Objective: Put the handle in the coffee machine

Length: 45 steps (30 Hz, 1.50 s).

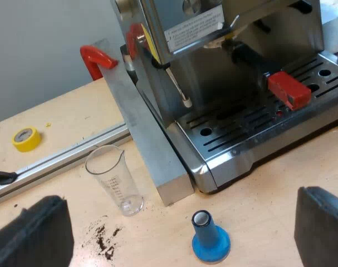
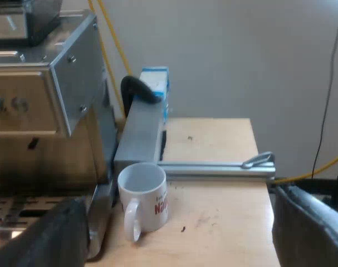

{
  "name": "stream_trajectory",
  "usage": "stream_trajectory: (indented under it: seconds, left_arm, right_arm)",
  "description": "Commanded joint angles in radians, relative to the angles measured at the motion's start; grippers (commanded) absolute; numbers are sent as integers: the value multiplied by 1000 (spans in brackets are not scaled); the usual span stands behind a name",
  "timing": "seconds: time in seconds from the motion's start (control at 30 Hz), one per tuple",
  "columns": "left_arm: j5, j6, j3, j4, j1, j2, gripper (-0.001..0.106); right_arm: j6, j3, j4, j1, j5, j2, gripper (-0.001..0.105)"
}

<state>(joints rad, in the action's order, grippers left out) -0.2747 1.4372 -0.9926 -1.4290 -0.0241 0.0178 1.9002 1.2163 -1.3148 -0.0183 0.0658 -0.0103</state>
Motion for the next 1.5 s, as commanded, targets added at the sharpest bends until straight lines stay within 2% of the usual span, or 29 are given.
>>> stream_trajectory:
  seconds: [0.03,0.2,0.33,0.47,0.5,0.53,0.63,0.77,0.9,1.3,1.5]
  left_arm:
    - [3,-4,6,53,0,137,82]
    - [3,21,48,194,0,137,82]
    - [3,120,112,286,0,137,82]
    - [3,156,151,298,0,137,82]
    - [3,156,191,298,0,135,82]
    - [3,156,212,303,0,135,82]
    - [3,156,266,309,0,135,82]
    - [3,156,360,313,0,135,82]
    - [3,156,425,313,0,134,82]
    - [-6,158,448,344,6,134,82]
    - [-6,158,448,344,6,134,82]
  right_arm:
    - [11,3,-5,1,7,-46,70]
    - [-22,-62,98,1,7,-46,70]
    - [-65,-149,174,1,7,-46,70]
    - [-65,-200,197,1,7,-44,70]
    - [-65,-289,215,1,7,-44,70]
    - [-65,-328,222,1,14,-44,70]
    - [-65,-399,227,1,36,-44,70]
    - [-65,-500,260,1,128,-42,70]
    - [-65,-571,313,1,135,-42,70]
    - [-65,-695,347,1,135,-40,70]
    - [-73,-704,311,1,125,-41,70]
